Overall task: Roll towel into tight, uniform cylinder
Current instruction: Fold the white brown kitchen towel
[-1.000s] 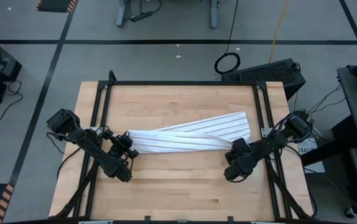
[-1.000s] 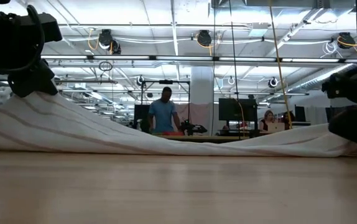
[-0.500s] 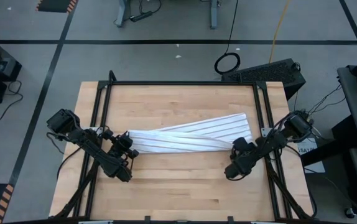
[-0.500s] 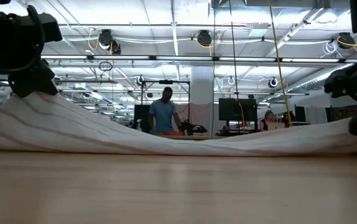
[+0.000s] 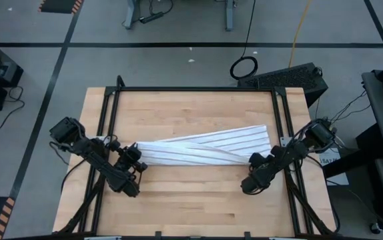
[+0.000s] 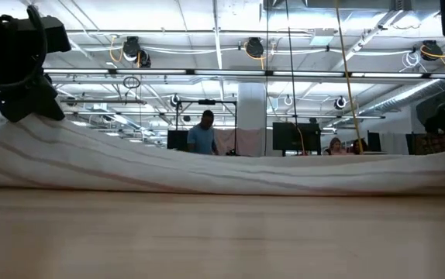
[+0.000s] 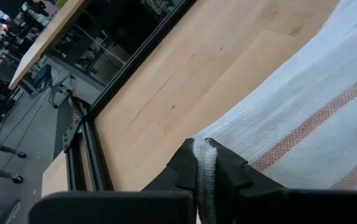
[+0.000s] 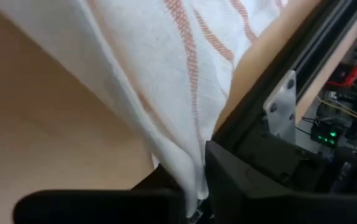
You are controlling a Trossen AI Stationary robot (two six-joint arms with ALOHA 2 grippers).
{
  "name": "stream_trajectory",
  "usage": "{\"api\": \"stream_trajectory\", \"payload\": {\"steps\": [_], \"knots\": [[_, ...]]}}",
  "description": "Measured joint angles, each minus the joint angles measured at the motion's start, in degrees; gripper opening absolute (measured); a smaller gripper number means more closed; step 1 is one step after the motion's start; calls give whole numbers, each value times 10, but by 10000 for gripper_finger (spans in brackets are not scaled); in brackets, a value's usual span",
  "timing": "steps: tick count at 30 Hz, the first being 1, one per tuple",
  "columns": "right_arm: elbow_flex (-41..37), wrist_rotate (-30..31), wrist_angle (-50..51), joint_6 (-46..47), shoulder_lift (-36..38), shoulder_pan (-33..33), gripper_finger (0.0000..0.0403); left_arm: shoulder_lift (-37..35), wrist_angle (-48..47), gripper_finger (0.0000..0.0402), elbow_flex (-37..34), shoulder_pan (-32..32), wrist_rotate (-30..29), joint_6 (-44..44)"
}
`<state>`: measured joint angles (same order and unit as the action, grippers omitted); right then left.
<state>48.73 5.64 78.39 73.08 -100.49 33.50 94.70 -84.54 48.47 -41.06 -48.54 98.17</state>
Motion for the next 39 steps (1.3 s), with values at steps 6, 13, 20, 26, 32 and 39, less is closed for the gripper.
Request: {"api": "stream_trajectory", "payload": {"steps": [6, 13, 20, 26, 32, 39], "knots": [[23, 0, -5, -21, 4, 5, 124, 0, -1, 20, 0, -14, 32, 0], [20, 4, -88, 42, 9, 46, 239, 0, 6, 20, 0, -23, 51, 0], [2, 32, -92, 91, 11, 92, 276, 0, 19, 20, 0, -23, 50, -21], [-22, 40, -98, 103, 11, 110, 204, 0, 24, 20, 0, -23, 50, -33], [-29, 5, -41, 83, 8, 112, 64, 0, 6, 20, 7, -23, 69, -59], [-28, -6, 19, 51, 18, 113, 36, 0, -25, 20, 36, -23, 80, -92]]}}
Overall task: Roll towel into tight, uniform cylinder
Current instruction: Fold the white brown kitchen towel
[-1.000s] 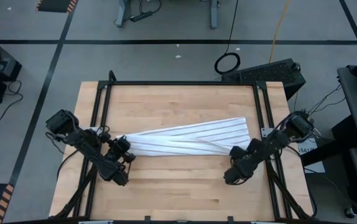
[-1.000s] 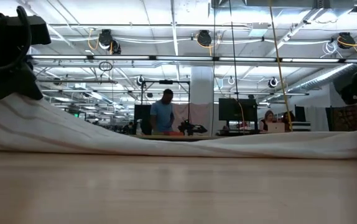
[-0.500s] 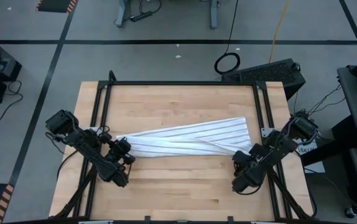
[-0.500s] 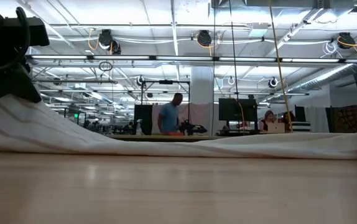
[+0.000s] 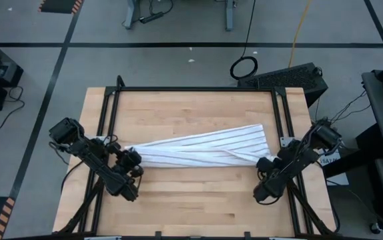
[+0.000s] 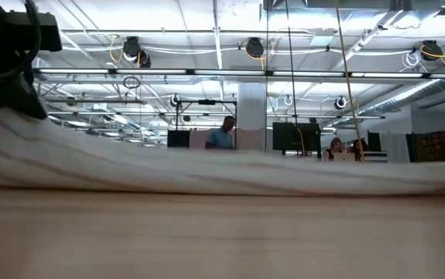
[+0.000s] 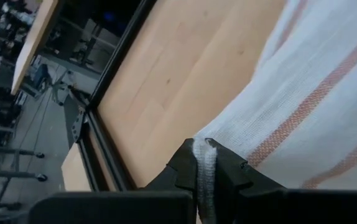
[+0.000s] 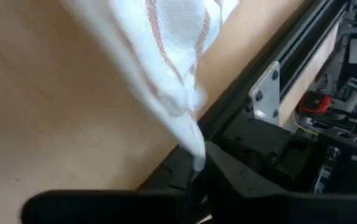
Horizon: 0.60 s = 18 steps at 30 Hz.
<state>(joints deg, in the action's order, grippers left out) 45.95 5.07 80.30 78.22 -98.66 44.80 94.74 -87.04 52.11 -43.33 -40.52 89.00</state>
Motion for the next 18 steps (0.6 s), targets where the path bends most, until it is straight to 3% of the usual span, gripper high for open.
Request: {"api": "stream_trajectory", "payload": {"steps": [10, 13, 18], "knots": [[32, 30, -43, 53, 106, 50, 178, 0, 110, 20, 33, -9, 19, -203], [49, 121, -82, 54, 148, 62, 198, 0, 138, 20, 35, -14, 43, -250], [55, 320, -191, -34, 176, 45, 205, 0, 147, 20, 35, -24, 91, -257]]}}
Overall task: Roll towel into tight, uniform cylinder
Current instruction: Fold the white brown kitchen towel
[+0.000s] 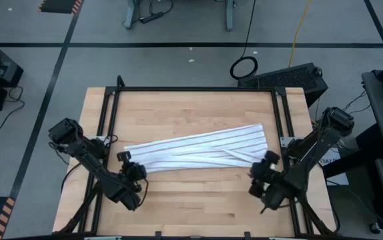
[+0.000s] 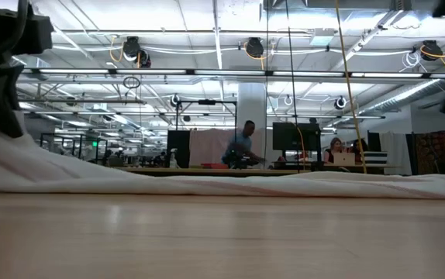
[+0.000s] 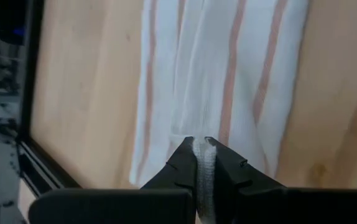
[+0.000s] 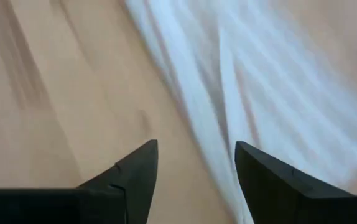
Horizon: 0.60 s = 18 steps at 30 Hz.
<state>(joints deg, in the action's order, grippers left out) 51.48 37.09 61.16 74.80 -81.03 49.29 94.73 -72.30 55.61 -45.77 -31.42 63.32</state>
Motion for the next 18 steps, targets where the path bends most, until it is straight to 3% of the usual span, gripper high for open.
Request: {"api": "stream_trajectory", "payload": {"steps": [3, 7, 13, 18], "knots": [[0, 57, -68, -84, -10, -42, 199, 0, 11, 20, 0, -10, 20, 7], [0, 53, -162, -232, -33, -121, 182, 0, 26, 20, 0, -24, 46, 8], [0, -78, -317, -537, -40, -234, 147, 0, 6, 20, 0, -35, 59, 51], [0, -130, -371, -631, -40, -298, 124, 0, 5, 20, 0, -35, 42, 69]]}}
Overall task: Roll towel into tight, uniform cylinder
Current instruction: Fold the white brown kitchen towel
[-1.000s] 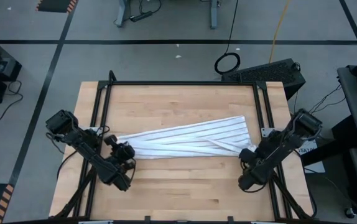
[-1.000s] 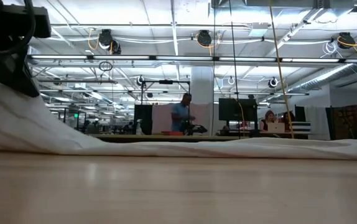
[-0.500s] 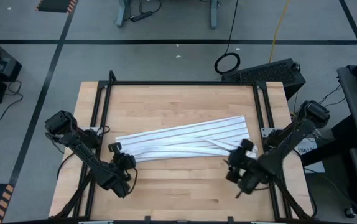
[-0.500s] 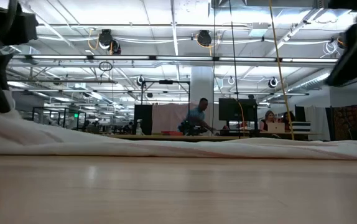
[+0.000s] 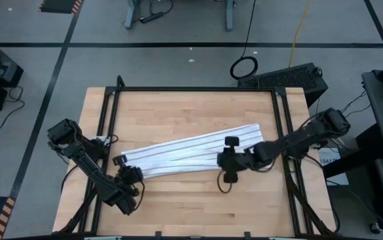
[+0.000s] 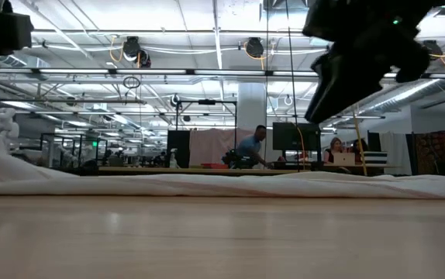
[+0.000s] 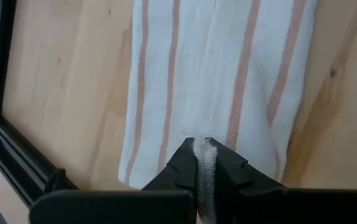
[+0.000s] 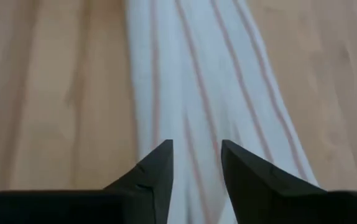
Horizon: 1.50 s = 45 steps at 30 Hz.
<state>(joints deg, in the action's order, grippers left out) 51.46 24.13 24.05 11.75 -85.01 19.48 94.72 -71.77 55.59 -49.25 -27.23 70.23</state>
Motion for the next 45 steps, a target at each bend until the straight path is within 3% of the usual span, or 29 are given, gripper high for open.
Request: {"api": "stream_trajectory", "payload": {"steps": [9, 13, 19, 25, 32, 35, 40, 45], "knots": [[0, -5, 5, 225, 0, -14, 111, 0, 11, 20, 0, 0, -90, 45], [0, -6, 6, 277, 0, -3, 111, 0, 20, 20, 0, 2, -137, 44], [0, -1, 43, 223, 0, -5, 111, 0, 27, 20, 0, 2, -166, 45], [0, 45, 96, 209, 0, -11, 111, 0, 24, 20, 0, 2, -170, 43], [0, 168, 95, 38, 0, -13, 111, 0, 19, 20, 0, 2, -209, 45], [0, 195, 91, -19, 0, -19, 112, 0, 18, 20, 0, 2, -230, 43], [-18, 180, 92, -61, 0, -30, 112, 0, 24, 20, -1, 2, -225, 76], [-52, 52, 91, 95, 1, -38, 112, 0, 25, 20, -1, 2, -179, 118]]}}
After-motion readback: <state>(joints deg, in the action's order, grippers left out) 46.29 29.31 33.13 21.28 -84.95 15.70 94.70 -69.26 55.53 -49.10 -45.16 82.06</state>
